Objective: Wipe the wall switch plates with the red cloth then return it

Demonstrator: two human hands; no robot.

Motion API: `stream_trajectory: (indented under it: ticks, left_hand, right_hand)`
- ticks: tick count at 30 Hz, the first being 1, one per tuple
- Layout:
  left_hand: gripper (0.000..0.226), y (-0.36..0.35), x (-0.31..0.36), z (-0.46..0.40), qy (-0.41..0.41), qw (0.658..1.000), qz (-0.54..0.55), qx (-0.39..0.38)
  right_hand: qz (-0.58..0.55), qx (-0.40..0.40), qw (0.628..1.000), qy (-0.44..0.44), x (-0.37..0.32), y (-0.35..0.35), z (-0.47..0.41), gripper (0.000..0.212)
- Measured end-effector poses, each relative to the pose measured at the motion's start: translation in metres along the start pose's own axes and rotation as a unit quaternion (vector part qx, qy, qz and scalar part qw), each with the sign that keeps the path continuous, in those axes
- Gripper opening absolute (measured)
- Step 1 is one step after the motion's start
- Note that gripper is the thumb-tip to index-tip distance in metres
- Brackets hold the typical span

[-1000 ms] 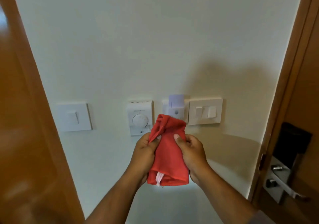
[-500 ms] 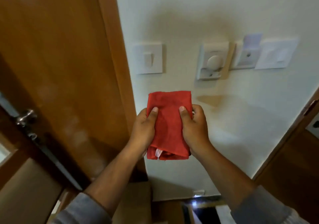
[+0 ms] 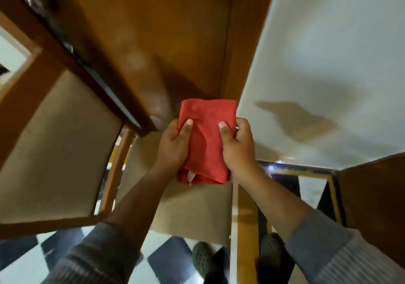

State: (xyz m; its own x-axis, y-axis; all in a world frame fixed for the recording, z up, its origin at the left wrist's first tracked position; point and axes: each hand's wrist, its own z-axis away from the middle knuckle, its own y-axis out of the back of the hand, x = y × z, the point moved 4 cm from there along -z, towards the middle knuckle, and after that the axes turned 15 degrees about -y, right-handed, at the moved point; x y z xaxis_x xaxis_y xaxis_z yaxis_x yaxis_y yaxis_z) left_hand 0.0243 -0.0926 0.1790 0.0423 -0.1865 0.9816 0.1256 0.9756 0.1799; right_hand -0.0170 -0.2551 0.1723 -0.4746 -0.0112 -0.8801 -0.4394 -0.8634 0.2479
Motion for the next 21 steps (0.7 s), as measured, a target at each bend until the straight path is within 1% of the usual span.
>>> stream_trajectory:
  ticks: [2, 3, 5, 7, 8, 10, 12, 14, 17, 20, 21]
  left_hand:
    - [0.013, 0.012, -0.052, 0.0, 0.056, 0.998, -0.003, 0.001]
    - [0.015, 0.019, -0.091, 0.001, 0.1, 0.995, -0.006, 0.004]
    - [0.021, 0.028, -0.15, 0.003, 0.154, 0.988, -0.014, 0.005]
    - [0.032, 0.038, -0.198, 0.007, 0.18, 0.983, -0.032, 0.007]
    - [0.033, 0.044, -0.223, 0.008, 0.191, 0.981, -0.042, 0.005]
    - [0.03, 0.051, -0.254, 0.015, 0.208, 0.977, -0.049, -0.004]
    - [0.031, 0.059, -0.284, 0.023, 0.225, 0.971, -0.081, -0.025]
    - [0.035, 0.067, -0.298, 0.031, 0.222, 0.963, -0.141, -0.053]
    - [0.046, 0.069, -0.297, 0.038, 0.199, 0.95, -0.222, -0.096]
    - [0.065, 0.062, -0.275, 0.039, 0.179, 0.92, -0.306, -0.166]
    - [0.071, 0.06, -0.264, 0.038, 0.166, 0.91, -0.335, -0.181]
  right_hand:
    - [0.028, -0.03, 0.999, -0.03, 0.044, -0.031, -0.012, 0.03]
    - [0.039, -0.044, 0.996, -0.067, 0.076, -0.052, -0.02, 0.034]
    - [0.065, -0.059, 0.991, -0.105, 0.126, -0.083, -0.033, 0.035]
    - [0.083, -0.072, 0.986, -0.125, 0.17, -0.11, -0.042, 0.029]
    - [0.091, -0.078, 0.983, -0.139, 0.194, -0.125, -0.047, 0.023]
    - [0.108, -0.104, 0.975, -0.166, 0.23, -0.141, -0.053, 0.015]
    - [0.158, -0.126, 0.963, -0.178, 0.263, -0.151, -0.056, 0.013]
    - [0.203, -0.136, 0.955, -0.168, 0.275, -0.152, -0.055, 0.02]
    - [0.225, -0.149, 0.949, -0.164, 0.269, -0.15, -0.054, 0.026]
    - [0.275, -0.165, 0.934, -0.156, 0.241, -0.131, -0.054, 0.019]
    - [0.279, -0.163, 0.934, -0.153, 0.23, -0.12, -0.057, 0.025]
